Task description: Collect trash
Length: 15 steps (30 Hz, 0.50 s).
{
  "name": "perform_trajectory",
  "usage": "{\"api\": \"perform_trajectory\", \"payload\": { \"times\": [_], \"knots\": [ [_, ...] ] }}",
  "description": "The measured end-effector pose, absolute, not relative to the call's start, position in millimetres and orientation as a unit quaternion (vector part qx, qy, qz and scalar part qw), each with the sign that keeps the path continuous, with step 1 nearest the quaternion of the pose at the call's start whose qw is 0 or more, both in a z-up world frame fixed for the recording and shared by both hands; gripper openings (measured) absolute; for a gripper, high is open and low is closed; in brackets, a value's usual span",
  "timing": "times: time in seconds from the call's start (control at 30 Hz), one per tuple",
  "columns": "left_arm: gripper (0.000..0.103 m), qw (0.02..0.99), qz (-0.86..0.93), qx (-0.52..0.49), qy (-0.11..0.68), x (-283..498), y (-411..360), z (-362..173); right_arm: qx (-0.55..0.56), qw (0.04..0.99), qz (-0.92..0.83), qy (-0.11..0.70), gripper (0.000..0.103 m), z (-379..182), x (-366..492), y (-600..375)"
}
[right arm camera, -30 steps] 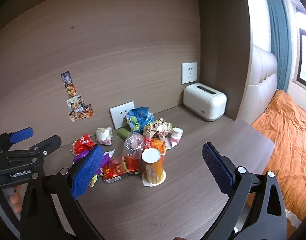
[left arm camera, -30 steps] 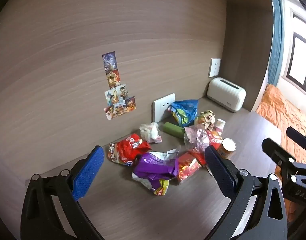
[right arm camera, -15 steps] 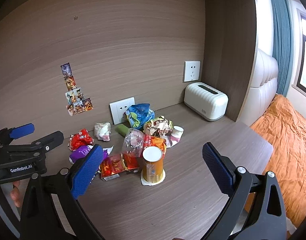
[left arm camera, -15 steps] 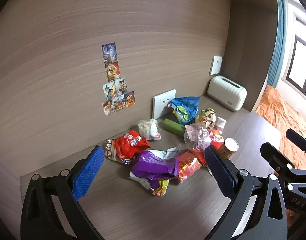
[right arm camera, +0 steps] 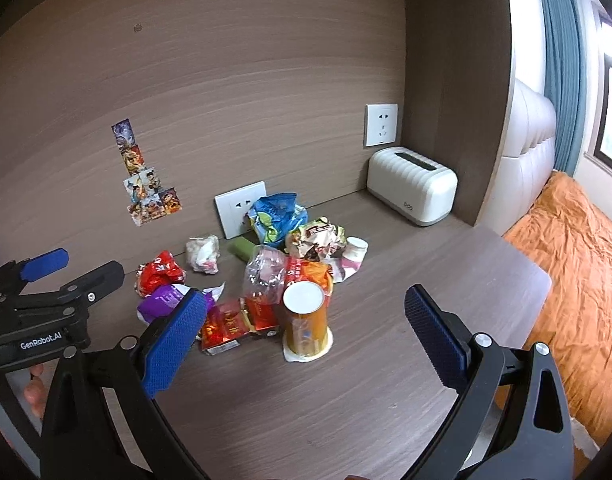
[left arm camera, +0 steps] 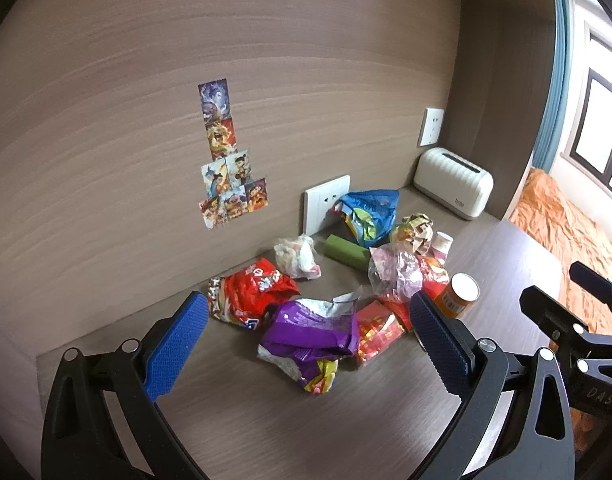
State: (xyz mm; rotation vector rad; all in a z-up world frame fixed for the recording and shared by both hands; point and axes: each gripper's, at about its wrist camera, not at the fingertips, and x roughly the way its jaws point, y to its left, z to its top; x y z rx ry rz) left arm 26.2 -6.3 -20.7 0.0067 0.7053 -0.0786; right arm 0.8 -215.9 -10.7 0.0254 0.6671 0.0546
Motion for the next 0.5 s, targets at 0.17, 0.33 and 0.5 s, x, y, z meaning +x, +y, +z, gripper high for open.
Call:
{"api": "perform_trajectory", "payload": {
  "times": [0.17, 0.33, 0.5],
  "knots": [
    [0.098, 0.937, -0.04, 0.002, 0.347, 25.8, -6.4, -22.7, 0.009, 0.944, 0.026, 0.328, 0.099, -12.1, 0.7, -216.2],
    [0.098, 0.936, -0.04, 0.002, 0.349, 27.0, -6.5, -24.4, 0.004, 0.943, 0.026, 0.332, 0.099, -14.1, 0.9, -215.7],
    [0.098, 0.935, -0.04, 0.001, 0.351, 28.2, -7.1, -26.7, 0.002, 0.942, 0.026, 0.333, 0.099, -14.6, 0.6, -215.4]
  ]
}}
